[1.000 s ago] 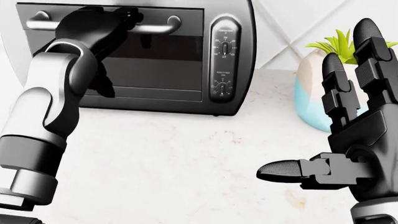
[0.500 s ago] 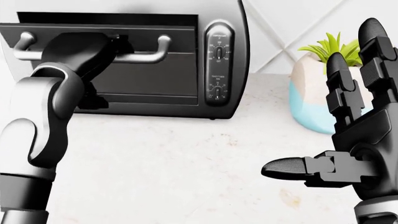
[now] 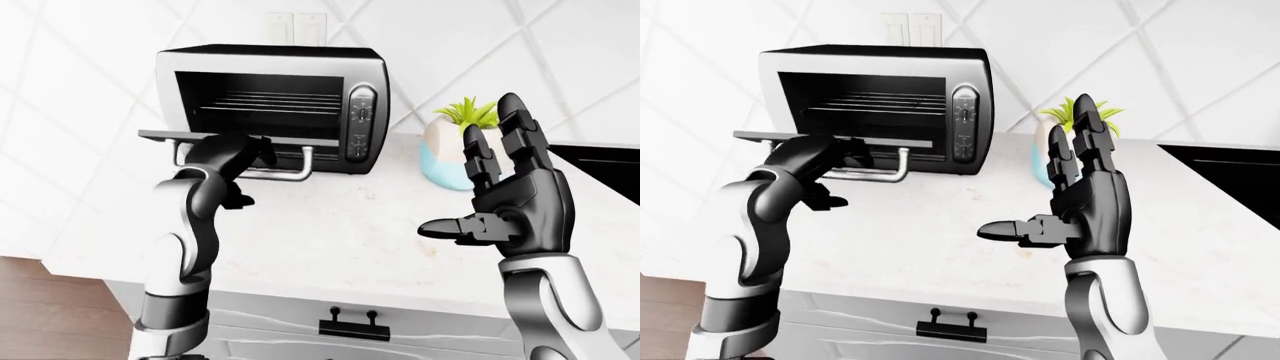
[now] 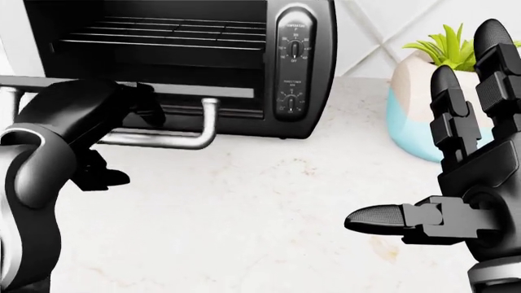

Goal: Open the toaster oven door.

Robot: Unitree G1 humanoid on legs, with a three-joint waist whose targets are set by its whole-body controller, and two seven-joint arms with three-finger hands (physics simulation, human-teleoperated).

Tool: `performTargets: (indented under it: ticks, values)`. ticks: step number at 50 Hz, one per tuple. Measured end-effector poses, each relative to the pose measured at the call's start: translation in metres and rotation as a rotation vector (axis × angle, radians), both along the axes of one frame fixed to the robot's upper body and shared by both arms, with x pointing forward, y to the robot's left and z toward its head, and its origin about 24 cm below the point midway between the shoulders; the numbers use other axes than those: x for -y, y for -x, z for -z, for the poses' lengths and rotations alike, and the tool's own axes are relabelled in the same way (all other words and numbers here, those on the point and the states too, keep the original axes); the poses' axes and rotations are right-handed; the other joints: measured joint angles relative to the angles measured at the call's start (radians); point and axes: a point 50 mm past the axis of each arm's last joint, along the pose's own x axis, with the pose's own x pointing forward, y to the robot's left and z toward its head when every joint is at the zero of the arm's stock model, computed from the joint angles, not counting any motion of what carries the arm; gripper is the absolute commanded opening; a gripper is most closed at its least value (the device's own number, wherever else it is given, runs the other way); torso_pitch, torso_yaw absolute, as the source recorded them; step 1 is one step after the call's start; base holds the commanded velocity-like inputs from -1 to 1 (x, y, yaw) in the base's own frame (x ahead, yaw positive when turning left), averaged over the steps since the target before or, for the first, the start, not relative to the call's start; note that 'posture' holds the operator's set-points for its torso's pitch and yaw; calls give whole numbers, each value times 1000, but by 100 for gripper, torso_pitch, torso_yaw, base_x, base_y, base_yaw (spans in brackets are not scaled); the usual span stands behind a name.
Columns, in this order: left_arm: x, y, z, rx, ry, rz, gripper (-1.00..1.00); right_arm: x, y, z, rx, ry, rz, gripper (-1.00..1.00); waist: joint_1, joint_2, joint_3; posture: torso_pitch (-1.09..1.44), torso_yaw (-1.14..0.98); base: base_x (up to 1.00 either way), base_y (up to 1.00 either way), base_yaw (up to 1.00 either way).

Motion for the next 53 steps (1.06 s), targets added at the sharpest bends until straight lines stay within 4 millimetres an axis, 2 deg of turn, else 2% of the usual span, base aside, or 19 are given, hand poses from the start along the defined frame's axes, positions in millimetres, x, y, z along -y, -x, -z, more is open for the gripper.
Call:
performTargets:
  ticks: [9,16,26,37,40,43,44,47,53]
  values:
    - [0,19,0,-20,47,12,15,1,0,2,-2,-1,3,100,3,3,-14,-38,0,0,0,0]
    - [-2,35,14,-47,67,25,15,2,0,4,-9,-4,7,100,3,7,-26,-38,0,0,0,0]
    - [-17,62,38,-130,150,-22,18,3,1,5,-4,-4,12,100,0,6,-22,-38,0,0,0,0]
    - [-27,84,43,-128,270,-33,29,3,2,4,-1,-5,10,100,4,5,-26,-38,0,0,0,0]
    - [-28,90,31,-83,358,-26,36,4,2,6,-6,-7,14,100,6,4,-23,-38,0,0,0,0]
    - [-29,97,4,22,475,0,35,6,2,7,-13,-8,15,100,6,4,-21,-38,0,0,0,0]
    - [-31,101,-5,61,526,12,25,7,2,6,-12,-8,16,100,6,5,-21,-38,0,0,0,0]
    - [-38,112,-33,163,659,37,33,8,3,2,1,-8,20,100,6,11,-23,-38,0,0,0,0]
    - [-39,129,-64,216,862,125,28,9,5,0,11,-14,28,100,10,17,-20,-38,0,0,0,0]
